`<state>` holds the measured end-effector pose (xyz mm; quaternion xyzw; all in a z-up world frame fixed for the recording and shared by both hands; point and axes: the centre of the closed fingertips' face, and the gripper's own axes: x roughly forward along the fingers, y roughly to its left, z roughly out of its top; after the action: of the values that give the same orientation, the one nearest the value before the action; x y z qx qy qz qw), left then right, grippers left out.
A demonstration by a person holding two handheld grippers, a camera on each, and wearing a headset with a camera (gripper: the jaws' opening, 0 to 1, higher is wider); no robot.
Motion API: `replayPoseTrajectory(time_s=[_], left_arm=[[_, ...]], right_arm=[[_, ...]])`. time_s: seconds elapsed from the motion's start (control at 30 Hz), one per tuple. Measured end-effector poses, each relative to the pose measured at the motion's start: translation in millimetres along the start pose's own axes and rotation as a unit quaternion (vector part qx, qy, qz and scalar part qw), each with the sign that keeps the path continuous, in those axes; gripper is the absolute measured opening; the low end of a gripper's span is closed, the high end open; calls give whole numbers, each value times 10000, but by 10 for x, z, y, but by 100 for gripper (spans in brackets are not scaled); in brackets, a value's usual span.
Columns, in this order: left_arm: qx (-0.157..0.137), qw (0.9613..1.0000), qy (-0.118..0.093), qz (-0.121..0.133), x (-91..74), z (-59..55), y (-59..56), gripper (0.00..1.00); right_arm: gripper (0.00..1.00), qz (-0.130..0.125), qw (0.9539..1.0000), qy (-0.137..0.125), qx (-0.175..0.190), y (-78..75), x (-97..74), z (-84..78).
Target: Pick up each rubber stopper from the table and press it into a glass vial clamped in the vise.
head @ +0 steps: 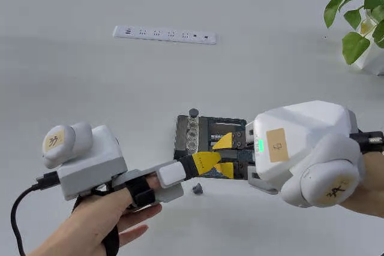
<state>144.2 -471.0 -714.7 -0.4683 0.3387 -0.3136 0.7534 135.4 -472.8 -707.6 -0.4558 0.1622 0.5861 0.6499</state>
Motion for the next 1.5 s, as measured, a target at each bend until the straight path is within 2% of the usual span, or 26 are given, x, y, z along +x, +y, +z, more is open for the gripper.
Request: replayPoseTrajectory(time_s=[0.23, 0.27, 0.37, 0.5, 0.67, 0.87, 0.97, 1.07, 1.13, 1.2, 1.27, 1.33, 1.37, 1.4, 1.5], left_arm=[[-197, 9998, 12, -76, 4, -24, -26, 16], [-201, 9997, 75, -151, -2, -48, -44, 15], [-345, 9992, 34, -204, -2, -43, -56, 11], [-462, 9987, 25, -235, -11, -41, -50, 10], [-461, 9986, 78, -258, -23, -44, -52, 9], [-473, 9983, 96, -328, -37, -30, -70, 9], [-448, 9981, 159, -388, -45, -41, -92, 9], [-486, 9970, 294, -519, -70, -34, -106, 9], [-490, 9964, 355, -587, -89, -23, -109, 9], [-469, 9954, 492, -678, -117, -35, -131, 9], [-426, 9941, 636, -763, -146, -51, -166, 9], [-415, 9920, 780, -897, -180, -44, -195, 9], [-375, 9907, 867, -982, -197, -53, -220, 9], [-325, 9892, 951, -1066, -217, -51, -248, 9], [-226, 9841, 1270, -1221, -262, -120, -344, 9]], right_arm=[[6, -9, 9997, 70, -227, 17, 13, 25], [6, -19, 9995, 89, -293, 19, 17, 28], [6, -20, 9992, 136, -378, 31, 21, 25], [6, -30, 9990, 145, -419, 33, 15, 32], [6, -19, 9988, 145, -462, 39, 10, 44], [7, -20, 9995, 81, -309, 22, -8, 68], [13, -6, 9999, 9, -137, 7, -26, 83], [15, 130, 9991, -317, 265, 9, -82, 161], [15, 171, 9979, -422, 463, -11, -123, 180], [15, 357, 9953, -603, 665, 11, -172, 211], [16, 578, 9909, -811, 909, 53, -225, 249], [15, 743, 9872, -986, 1013, 80, -275, 275], [15, 740, 9866, -1018, 1034, 69, -296, 274], [15, 832, 9834, -1094, 1189, 85, -326, 288], [15, 885, 9803, -1211, 1286, 71, -398, 314]])
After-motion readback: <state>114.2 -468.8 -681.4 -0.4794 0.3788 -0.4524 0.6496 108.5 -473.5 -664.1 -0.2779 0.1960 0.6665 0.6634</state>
